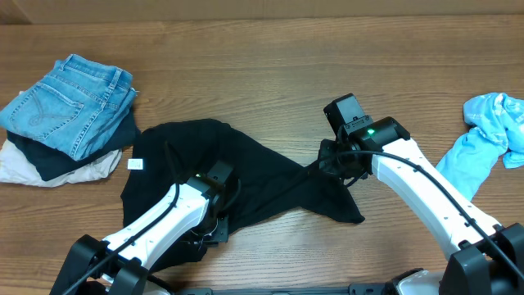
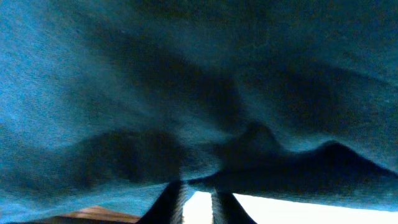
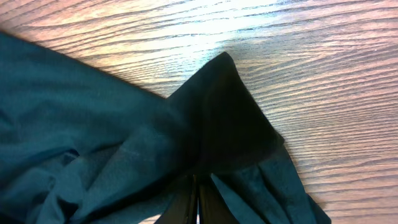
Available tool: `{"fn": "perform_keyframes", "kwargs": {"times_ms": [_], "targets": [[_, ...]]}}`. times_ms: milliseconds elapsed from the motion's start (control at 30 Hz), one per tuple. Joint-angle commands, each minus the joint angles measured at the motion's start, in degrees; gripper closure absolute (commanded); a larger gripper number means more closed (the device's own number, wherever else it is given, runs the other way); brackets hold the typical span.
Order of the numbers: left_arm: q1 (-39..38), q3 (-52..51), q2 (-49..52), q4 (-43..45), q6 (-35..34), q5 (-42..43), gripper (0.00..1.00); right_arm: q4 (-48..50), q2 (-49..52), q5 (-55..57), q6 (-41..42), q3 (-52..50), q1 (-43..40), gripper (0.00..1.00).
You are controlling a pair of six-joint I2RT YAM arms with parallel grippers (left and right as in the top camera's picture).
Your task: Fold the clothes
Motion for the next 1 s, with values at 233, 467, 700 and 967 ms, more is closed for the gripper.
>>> {"fn": "perform_keyframes", "kwargs": {"times_ms": [233, 467, 700, 967], "targets": [[-0.28, 3.91, 0.11, 0.42, 0.44, -1.31, 0.3, 0.09, -1.53, 2.16, -0.2, 1.42, -1.25, 0.96], [-0.37, 3.85, 0.7, 4.66, 2.1, 2.75, 0.34, 0.07, -1.53, 2.16, -0.2, 1.4, -1.25, 0.96], [-0.37, 3.8, 2.47, 4.13, 4.24, 5.55, 0.86, 0.07, -1.53, 2.19, -0.2, 1.42, -1.25, 0.96], [-0.26, 17.49, 2.32, -11.06, 4.83, 3.65, 0.96, -4.59, -2.14, 11.28, -0.15, 7.52, -1.92, 0.96]]}}
